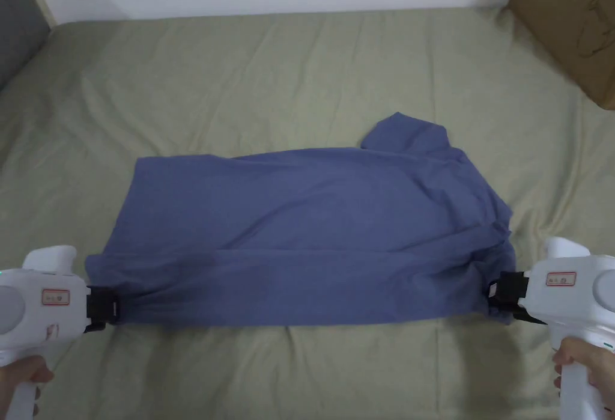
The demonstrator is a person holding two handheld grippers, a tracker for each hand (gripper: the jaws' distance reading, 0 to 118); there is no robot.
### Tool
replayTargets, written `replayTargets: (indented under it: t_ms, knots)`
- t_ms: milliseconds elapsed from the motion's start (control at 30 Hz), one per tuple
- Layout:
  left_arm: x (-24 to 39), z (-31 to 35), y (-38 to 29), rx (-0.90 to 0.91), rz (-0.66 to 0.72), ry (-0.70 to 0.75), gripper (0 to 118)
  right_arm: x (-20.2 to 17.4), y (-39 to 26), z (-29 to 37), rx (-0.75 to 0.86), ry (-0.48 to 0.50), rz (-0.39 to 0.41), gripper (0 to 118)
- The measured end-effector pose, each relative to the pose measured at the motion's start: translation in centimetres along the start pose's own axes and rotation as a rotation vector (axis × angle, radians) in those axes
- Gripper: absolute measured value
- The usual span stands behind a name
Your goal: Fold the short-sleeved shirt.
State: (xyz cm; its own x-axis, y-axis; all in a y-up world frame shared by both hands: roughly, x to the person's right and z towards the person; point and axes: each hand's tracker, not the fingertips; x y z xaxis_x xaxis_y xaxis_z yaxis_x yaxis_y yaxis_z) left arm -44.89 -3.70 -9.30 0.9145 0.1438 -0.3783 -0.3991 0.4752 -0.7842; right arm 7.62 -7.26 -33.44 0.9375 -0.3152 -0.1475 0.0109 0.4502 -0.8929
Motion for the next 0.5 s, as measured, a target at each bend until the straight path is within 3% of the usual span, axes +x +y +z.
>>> replayTargets:
  t_ms: [100,200,333,500]
  knots:
    - [0.1,1.2,-0.2,0.012,-0.025,-0.004,9,0.4,0.4,2.2,0.021,-0.024,0.031,11]
    - [0.0,2.6,-1.1,0.025,-0.030,-0.030,9,1.7,0.4,5.8,0.043,0.052,0.011,11]
    - [0.0,4.6,-3.4,0.002,-0.116,-0.016,9,2.3,-2.5,10.5,0.025,0.036,0.037,11]
    - [-1.9,4.1,-8.5,-0.044,-0.081,-0.038,9,4.4,-8.4,10.8,-0.107,-0.013,0.038,12]
